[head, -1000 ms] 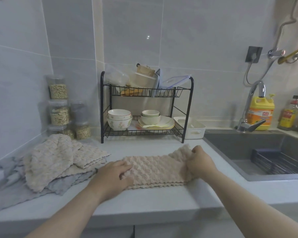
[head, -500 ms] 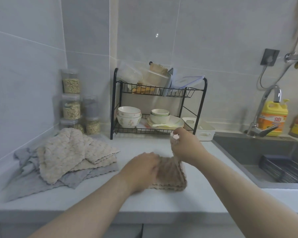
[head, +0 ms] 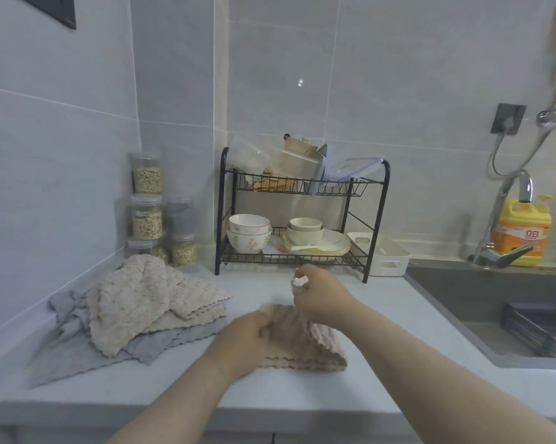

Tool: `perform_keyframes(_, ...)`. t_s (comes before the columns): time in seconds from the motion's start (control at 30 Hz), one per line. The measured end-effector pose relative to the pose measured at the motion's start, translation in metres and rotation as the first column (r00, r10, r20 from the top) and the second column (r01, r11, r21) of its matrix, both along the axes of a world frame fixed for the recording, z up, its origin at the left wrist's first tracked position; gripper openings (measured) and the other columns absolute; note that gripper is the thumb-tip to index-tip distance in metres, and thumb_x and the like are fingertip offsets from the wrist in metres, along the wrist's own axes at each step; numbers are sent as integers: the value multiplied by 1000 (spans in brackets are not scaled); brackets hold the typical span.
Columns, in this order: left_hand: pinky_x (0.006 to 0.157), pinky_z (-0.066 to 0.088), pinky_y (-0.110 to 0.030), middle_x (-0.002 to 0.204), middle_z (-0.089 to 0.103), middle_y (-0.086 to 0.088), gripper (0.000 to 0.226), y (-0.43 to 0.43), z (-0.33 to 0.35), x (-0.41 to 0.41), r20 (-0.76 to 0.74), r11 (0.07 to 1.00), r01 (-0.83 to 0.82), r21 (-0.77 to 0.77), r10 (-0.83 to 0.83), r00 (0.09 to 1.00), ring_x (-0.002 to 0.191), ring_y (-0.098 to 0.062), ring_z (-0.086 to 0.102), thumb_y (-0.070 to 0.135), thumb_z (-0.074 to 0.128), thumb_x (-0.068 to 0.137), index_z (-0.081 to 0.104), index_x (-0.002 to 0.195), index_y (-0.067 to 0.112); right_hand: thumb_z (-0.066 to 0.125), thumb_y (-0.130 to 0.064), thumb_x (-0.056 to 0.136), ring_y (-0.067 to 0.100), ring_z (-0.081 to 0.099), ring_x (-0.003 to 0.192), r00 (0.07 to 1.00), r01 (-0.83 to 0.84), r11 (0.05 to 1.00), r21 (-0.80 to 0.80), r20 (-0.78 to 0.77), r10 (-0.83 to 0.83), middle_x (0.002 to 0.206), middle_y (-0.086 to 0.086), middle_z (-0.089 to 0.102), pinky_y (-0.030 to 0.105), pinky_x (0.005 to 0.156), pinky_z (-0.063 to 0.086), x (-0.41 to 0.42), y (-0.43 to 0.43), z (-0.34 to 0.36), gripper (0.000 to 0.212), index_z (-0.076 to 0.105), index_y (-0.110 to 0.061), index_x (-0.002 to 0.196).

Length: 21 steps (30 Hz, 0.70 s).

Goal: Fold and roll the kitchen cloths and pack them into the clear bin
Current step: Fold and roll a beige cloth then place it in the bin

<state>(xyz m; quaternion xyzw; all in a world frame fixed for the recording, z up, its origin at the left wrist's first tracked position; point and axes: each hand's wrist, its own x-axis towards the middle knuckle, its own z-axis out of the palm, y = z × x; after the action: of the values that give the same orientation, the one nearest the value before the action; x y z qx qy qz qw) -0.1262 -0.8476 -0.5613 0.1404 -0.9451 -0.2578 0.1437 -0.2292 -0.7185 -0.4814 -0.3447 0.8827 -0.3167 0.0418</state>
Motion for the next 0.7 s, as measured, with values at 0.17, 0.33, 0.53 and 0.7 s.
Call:
perform_keyframes(0.17,92,49,-28,114,64,25,49,-4,-2,5,3,968,-13,250,12,1000,106,-2,60,37,56,76,49,122,52,51,-23,82,23,57,84,1000,3,999,47,-4,-3,92,0,60,30,73,49,11,-21,-14,25,55,-24,107)
perform_keyframes(0.33,91,50,-34,96,64,22,33,-4,6,8,-54,911,-32,410,59,997,98,-4,60,17,42,92,50,91,49,52,-24,84,16,61,73,988,-14,999,39,156,8,93,4,70,23,60,47,30,-20,-18,30,58,-21,114)
perform_keyframes(0.53,81,43,-13,94,56,28,34,-3,10,9,-156,938,50,342,4,988,96,3,54,22,36,102,54,89,47,49,-6,91,23,60,74,888,204,854,-478,457,44,102,12,65,30,64,48,17,10,-18,21,65,-11,104)
perform_keyframes(0.7,120,13,-45,157,7,23,42,-7,3,5,-25,970,48,239,-44,999,147,-7,5,44,29,101,29,143,48,28,-42,102,12,8,148,991,-42,984,175,-119,64,159,-8,15,32,120,8,-8,39,-56,53,22,-26,152)
